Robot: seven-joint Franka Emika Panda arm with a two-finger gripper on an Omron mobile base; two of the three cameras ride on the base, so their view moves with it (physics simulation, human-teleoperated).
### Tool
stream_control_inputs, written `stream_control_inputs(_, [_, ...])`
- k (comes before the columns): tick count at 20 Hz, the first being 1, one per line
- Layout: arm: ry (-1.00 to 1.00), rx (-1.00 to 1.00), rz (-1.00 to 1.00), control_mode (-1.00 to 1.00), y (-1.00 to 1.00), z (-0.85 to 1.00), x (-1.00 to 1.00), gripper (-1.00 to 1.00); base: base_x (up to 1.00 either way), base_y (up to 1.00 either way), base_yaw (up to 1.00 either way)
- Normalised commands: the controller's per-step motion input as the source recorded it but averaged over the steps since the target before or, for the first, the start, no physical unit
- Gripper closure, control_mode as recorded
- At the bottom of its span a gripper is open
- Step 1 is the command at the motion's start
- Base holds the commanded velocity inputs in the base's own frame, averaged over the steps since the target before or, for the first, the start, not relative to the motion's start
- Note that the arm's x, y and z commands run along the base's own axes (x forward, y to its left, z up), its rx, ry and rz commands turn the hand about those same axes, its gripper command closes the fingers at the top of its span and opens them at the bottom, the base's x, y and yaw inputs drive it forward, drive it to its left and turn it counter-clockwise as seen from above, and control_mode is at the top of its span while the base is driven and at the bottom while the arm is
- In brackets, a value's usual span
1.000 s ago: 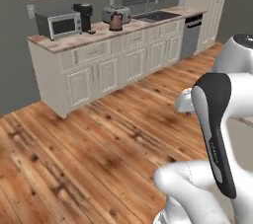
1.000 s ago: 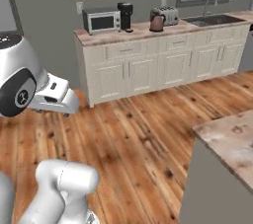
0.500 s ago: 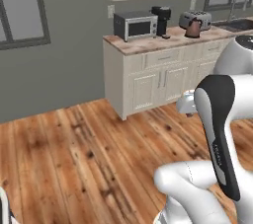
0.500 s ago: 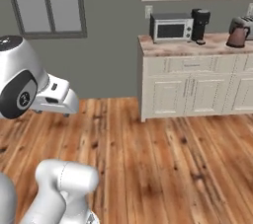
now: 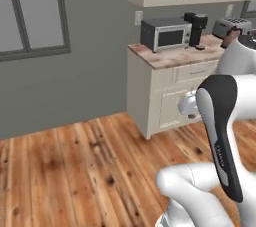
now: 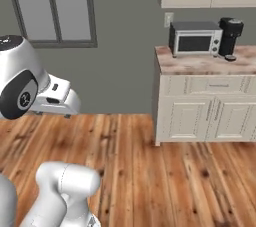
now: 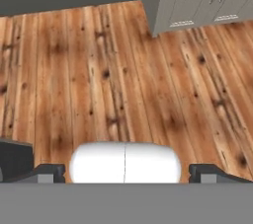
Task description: Navigate to the electric kettle.
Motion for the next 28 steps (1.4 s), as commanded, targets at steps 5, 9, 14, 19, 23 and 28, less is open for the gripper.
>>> stream_control_inputs(5, [0.0, 0.0, 0.0, 1.0, 0.0, 0.0, 0.0, -1.0, 1.0, -0.33, 0.18])
stream_control_inputs(9, [0.0, 0.0, 0.0, 1.0, 0.0, 0.0, 0.0, -1.0, 1.0, -0.88, 0.25])
stream_control_inputs(14, [0.0, 0.0, 0.0, 1.0, 0.0, 0.0, 0.0, -1.0, 0.86, -1.0, 0.24])
stream_control_inputs(19, [0.0, 0.0, 0.0, 1.0, 0.0, 0.0, 0.0, -1.0, 0.58, -1.0, 0.14])
stream_control_inputs(23, [0.0, 0.0, 0.0, 1.0, 0.0, 0.0, 0.0, -1.0, 0.48, -1.0, 0.1])
stream_control_inputs(28, [0.0, 0.0, 0.0, 1.0, 0.0, 0.0, 0.0, -1.0, 0.43, -1.0, 0.11])
